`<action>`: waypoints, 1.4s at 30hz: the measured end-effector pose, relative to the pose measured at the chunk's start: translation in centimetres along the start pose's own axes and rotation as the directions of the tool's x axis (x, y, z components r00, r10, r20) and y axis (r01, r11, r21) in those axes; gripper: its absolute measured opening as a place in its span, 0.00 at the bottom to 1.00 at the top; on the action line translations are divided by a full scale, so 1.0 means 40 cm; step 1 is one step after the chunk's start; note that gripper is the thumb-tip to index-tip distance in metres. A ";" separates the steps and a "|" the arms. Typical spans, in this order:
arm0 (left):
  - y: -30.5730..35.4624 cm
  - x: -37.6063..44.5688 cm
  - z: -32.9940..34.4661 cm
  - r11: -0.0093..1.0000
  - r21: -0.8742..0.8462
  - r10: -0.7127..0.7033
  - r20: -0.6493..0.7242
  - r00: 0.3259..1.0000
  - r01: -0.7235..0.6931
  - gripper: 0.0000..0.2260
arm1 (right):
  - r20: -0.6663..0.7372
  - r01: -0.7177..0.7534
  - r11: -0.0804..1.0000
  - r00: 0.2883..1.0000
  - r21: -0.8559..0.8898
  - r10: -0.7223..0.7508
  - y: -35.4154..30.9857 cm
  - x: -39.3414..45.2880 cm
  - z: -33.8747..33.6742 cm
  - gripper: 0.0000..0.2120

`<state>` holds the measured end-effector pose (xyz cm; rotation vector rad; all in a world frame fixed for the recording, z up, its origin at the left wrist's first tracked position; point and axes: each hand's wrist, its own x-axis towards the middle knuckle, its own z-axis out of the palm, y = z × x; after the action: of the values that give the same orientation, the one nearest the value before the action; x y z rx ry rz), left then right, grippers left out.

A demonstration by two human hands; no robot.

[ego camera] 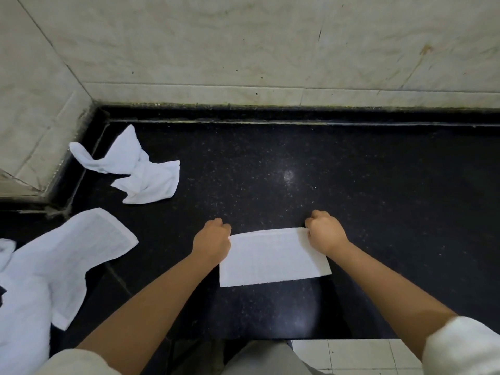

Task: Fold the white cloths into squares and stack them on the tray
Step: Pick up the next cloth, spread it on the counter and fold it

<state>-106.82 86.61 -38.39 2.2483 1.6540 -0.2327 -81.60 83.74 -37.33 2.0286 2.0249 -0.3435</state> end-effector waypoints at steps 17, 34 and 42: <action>-0.044 -0.051 -0.076 0.892 0.174 0.450 -0.415 0.791 -0.416 0.13 | -0.562 0.223 0.969 0.818 0.110 -0.124 0.053 -0.100 -0.027 0.10; 0.087 -0.026 0.021 0.995 0.012 0.102 -0.165 0.981 -0.102 0.22 | 0.064 -0.501 0.820 0.861 0.276 0.505 -0.015 -0.109 0.048 0.17; 0.076 0.005 0.073 0.997 0.069 -0.035 -0.014 0.999 0.036 0.30 | 0.166 -0.584 0.748 0.810 0.316 0.562 -0.054 -0.086 0.032 0.13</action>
<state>-103.69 84.93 -40.62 2.2768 1.7181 -0.2900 -83.77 80.06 -37.40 2.6894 1.2523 -0.6602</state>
